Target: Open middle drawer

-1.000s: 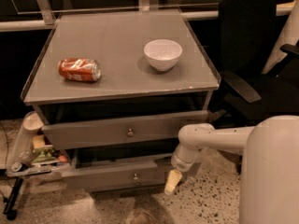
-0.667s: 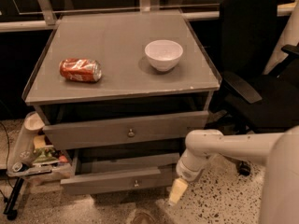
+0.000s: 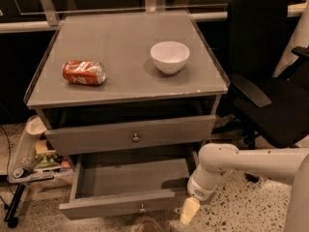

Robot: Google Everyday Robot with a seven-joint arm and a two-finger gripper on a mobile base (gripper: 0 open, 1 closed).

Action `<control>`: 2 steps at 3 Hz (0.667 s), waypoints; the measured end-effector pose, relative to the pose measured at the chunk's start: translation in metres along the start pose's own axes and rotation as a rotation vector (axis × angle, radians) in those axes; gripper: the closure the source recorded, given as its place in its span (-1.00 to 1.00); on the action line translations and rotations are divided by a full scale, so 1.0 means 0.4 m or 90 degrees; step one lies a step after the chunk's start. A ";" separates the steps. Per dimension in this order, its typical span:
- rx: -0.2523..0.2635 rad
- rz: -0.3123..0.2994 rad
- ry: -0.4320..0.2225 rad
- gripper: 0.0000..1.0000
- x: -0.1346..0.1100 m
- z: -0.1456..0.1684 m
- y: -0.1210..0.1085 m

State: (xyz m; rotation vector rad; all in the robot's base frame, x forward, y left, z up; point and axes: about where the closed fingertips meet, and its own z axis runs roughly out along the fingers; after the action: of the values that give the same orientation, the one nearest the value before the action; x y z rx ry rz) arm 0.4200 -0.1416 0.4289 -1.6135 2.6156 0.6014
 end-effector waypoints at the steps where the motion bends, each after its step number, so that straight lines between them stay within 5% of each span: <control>1: -0.035 0.000 0.025 -1.00 0.036 0.046 0.033; 2: -0.035 0.000 0.025 -1.00 0.035 0.042 0.035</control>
Offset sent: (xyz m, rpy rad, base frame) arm -0.1079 -0.0324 0.0013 0.0187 0.1506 -0.0431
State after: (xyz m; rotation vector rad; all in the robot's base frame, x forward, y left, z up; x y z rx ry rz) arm 0.3985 -0.1426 0.4150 -1.6584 2.6493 0.6540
